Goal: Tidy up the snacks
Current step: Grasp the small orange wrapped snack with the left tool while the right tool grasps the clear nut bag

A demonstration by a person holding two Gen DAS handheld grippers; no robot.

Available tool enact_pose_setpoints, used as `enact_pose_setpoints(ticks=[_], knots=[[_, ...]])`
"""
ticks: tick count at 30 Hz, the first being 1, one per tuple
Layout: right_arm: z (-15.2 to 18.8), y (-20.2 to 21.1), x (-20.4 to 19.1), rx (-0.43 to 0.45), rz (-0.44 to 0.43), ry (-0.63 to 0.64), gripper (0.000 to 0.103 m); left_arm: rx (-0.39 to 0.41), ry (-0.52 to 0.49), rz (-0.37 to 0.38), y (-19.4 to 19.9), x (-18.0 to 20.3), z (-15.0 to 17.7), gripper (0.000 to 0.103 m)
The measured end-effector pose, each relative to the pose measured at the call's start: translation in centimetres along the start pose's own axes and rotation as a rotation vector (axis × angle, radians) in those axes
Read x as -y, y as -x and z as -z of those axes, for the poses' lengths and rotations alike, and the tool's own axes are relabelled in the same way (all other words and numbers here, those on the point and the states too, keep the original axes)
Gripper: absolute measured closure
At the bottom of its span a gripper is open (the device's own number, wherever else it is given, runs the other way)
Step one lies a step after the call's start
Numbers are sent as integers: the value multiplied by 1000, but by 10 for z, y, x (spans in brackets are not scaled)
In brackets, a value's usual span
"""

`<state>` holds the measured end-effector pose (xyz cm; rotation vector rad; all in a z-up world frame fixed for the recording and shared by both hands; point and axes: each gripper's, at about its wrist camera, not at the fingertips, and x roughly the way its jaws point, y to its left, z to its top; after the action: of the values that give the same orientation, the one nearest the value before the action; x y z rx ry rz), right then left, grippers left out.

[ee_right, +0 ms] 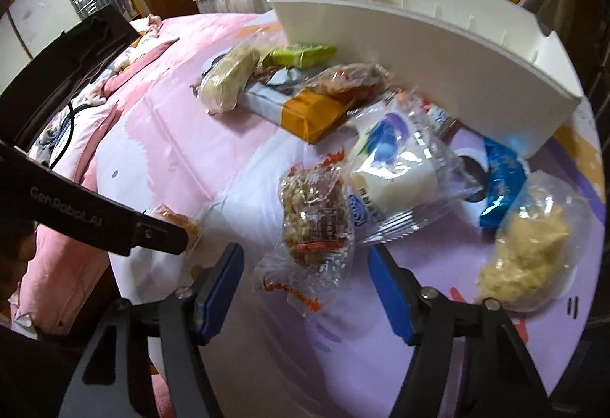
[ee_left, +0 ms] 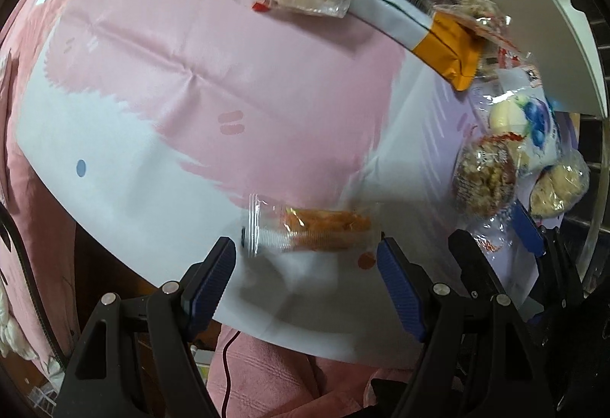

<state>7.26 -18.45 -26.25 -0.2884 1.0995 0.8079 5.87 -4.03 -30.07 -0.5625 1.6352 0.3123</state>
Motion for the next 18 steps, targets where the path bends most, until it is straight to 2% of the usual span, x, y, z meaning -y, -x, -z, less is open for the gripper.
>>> enact_pose_setpoints(ticks=[9, 14, 18], knots=[[-6, -12, 4, -14, -30, 11, 51, -9, 28, -19, -12, 3, -1, 30], [-6, -9, 8, -12, -24, 20, 61, -7, 34, -12, -8, 12, 0, 44], [-6, -9, 9, -21, -40, 14, 69, -5, 39, 0, -6, 21, -1, 50]])
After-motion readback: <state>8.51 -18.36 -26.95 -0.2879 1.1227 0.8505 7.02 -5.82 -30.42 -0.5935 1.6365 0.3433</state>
